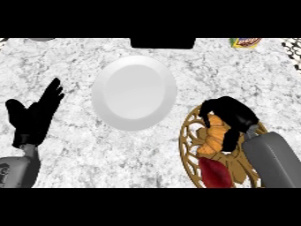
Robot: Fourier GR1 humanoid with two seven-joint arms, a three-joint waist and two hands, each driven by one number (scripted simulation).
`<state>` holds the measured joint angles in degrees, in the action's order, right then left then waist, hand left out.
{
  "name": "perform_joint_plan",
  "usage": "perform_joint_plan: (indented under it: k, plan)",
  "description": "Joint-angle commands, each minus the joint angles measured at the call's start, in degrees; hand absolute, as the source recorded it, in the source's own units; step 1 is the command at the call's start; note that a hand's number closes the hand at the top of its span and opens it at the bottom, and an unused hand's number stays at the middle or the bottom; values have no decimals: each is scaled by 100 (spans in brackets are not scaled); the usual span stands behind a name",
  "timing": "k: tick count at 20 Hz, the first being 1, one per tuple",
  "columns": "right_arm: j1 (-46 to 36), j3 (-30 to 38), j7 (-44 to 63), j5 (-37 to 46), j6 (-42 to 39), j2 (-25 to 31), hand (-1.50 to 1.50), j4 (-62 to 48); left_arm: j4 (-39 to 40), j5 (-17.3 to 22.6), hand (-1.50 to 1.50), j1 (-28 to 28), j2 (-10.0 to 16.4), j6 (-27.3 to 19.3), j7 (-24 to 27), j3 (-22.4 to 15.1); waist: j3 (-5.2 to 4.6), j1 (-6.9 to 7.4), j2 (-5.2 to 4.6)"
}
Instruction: Pick the croissant from the placemat and place it in the plate
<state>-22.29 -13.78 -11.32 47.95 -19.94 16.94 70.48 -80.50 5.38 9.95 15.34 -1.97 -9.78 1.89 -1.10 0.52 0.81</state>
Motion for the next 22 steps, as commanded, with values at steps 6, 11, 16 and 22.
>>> perform_joint_plan:
  k: [6, 11, 16, 22]
  plan:
    - [-817, -2005, 2132, 154, 1399, -1667, 150, 779, 164, -85, 0, 344, -251, 83, -52, -332, 106, 525, -74]
    - [-1481, -2374, 3641, 594, 2879, -1686, 150, 1342, 231, -132, 0, 321, -260, 6, -56, -302, 98, 450, -8]
    - [-1939, -3165, 5460, 920, 3955, -1691, 150, 1121, 367, -164, 0, 347, -248, 34, 71, -283, 93, 456, -79]
    - [-2931, -3641, 7233, 440, 4946, -1693, 150, 557, 317, -180, 0, 414, -263, -10, 58, -245, 99, 430, -108]
